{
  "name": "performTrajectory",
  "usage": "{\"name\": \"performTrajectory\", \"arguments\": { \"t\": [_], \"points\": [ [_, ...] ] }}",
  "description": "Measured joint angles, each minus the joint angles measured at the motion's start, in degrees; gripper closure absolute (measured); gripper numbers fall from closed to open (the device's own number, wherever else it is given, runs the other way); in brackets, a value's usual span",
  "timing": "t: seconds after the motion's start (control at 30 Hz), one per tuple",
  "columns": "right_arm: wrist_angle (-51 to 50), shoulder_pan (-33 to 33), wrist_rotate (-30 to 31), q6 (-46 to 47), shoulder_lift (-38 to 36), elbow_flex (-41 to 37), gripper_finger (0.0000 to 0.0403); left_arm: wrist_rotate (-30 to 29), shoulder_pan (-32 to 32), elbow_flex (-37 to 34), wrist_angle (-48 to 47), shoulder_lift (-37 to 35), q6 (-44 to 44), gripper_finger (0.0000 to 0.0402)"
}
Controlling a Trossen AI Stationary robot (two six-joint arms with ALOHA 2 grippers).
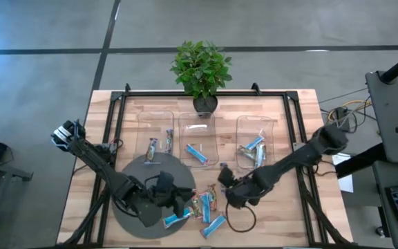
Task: Pick and place Granola Bars by type
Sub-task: Put the violet granola bar into the left transparent bin
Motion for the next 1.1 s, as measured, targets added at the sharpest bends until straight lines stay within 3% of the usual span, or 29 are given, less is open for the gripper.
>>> {"name": "performTrajectory", "arguments": {
  "t": [0.57,0.83,1.1],
  "points": [
    [2.04,-1.39,2.0,-20.35,8.95,1.13,0.0175,-3.58,-0.35,-0.02,2.72,0.16,1.56,0.0303],
    [2.0,-3.57,1.87,-21.58,12.62,4.21,0.0175,-3.74,-0.35,-0.09,2.72,0.33,1.76,0.0303],
    [-1.5,-6.41,-3.86,-12.48,13.68,5.01,0.0213,-3.76,-0.46,-0.09,3.12,0.33,1.98,0.0303]
  ]
}}
